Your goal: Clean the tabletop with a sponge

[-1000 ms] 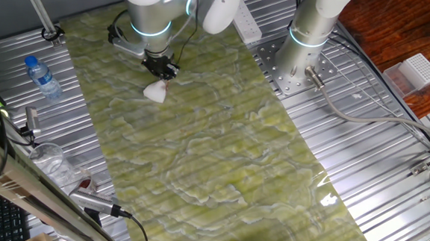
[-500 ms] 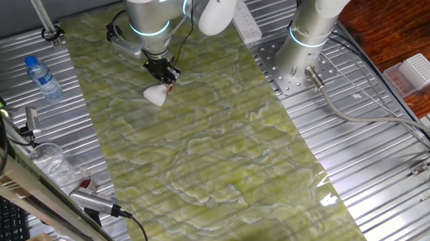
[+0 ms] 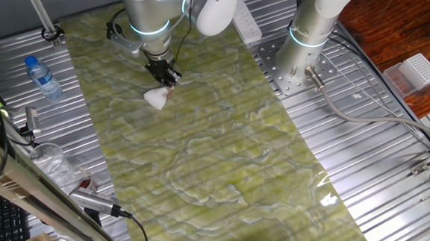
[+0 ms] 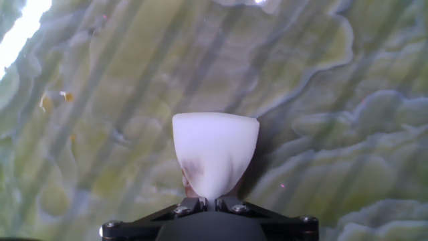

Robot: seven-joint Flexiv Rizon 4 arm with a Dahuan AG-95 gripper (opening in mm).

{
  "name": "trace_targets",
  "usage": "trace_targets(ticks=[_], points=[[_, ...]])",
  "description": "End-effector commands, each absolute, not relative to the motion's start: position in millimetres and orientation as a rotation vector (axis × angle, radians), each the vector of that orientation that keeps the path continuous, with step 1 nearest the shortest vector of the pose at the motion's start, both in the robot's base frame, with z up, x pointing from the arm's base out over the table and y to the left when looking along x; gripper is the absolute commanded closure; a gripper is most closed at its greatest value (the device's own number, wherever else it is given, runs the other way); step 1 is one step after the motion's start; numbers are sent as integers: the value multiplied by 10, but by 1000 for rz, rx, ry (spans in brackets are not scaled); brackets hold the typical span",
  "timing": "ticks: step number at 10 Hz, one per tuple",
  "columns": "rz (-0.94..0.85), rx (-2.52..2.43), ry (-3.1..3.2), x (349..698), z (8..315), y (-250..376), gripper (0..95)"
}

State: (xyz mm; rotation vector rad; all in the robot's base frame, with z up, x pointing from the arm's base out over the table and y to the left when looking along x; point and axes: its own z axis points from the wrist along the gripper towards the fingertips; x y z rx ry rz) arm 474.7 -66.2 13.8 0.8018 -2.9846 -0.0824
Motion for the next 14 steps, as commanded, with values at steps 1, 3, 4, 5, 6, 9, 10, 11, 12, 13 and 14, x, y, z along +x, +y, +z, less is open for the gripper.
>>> trace_targets(ticks=[1,3,4,5,6,9,10,11,12,13,14], points=[[-99,742,-3004,4754,163,-597,950],[-128,684,-3021,4760,183,-553,950],[-153,649,-3032,4766,185,-530,950],[-170,616,-3039,4770,197,-502,950],[-175,591,-3043,4772,209,-478,950],[-174,494,-3057,4787,254,-342,950],[-165,481,-3058,4795,255,-300,950],[-165,465,-3061,4801,258,-260,950],[-165,460,-3062,4803,262,-242,950],[-164,459,-3060,4804,267,-224,950],[-164,452,-3060,4803,272,-213,950]])
